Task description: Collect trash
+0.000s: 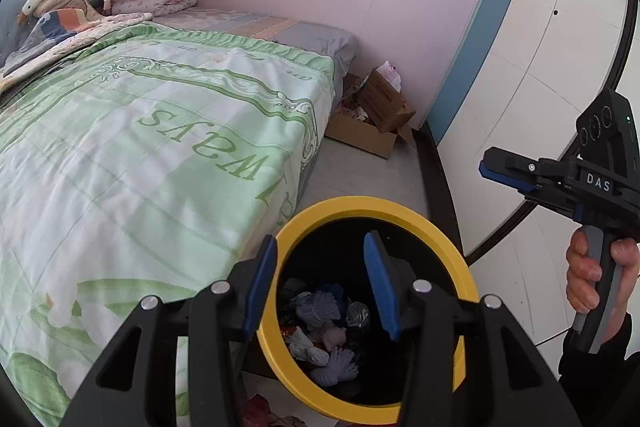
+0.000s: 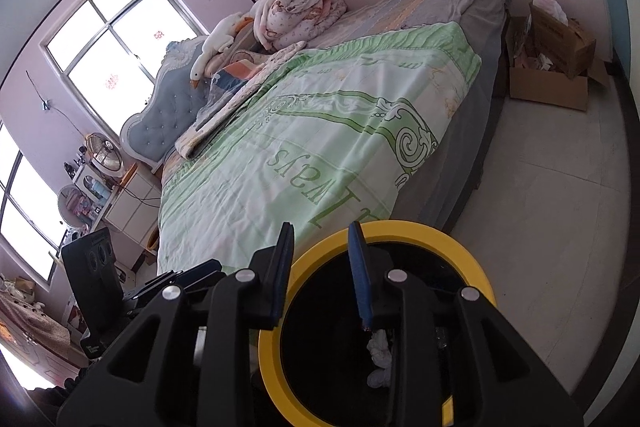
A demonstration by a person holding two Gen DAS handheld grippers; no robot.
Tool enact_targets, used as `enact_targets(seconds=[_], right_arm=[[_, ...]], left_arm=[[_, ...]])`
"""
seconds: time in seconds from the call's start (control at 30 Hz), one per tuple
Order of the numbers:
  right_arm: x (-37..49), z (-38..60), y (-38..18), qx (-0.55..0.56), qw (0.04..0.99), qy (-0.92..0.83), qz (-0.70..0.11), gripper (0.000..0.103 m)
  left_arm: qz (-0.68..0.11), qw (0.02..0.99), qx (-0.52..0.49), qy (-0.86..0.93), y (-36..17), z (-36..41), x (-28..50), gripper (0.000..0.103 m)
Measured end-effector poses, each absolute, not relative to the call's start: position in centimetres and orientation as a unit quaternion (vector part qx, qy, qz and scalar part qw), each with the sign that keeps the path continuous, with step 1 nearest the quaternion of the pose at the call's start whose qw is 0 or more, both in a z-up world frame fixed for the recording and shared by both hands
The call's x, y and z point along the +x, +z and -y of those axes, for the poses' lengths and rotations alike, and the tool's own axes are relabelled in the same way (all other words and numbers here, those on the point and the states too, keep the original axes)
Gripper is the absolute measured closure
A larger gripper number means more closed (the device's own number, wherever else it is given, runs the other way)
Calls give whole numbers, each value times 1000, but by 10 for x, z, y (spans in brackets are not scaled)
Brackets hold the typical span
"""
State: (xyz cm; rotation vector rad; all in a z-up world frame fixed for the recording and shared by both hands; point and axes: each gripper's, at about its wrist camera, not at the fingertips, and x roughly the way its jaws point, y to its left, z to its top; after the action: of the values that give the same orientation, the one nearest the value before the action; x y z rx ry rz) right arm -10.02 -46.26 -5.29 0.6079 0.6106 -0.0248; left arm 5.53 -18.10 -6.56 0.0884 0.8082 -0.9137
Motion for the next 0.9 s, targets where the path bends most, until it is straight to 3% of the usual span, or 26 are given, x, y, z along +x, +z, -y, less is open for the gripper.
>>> enact_targets(seconds=[0.67,0.73,0.77,0.9], right_arm=[[47,311,-58,182,908,108,-361,76],[57,295,-59,161,912,103,-363,70],[61,288,-60,152,914,99,-363,62],[71,267,-62,128,921,85,-358,45]], left_arm=[[-342,905,-21,-252,-52,23,96,60],[-338,912,-19,-230,-54,9,97,60],[-335,916,-18,-218,-56,2,96,60],[-313,933,-27,-175,-57,-27,96,45]])
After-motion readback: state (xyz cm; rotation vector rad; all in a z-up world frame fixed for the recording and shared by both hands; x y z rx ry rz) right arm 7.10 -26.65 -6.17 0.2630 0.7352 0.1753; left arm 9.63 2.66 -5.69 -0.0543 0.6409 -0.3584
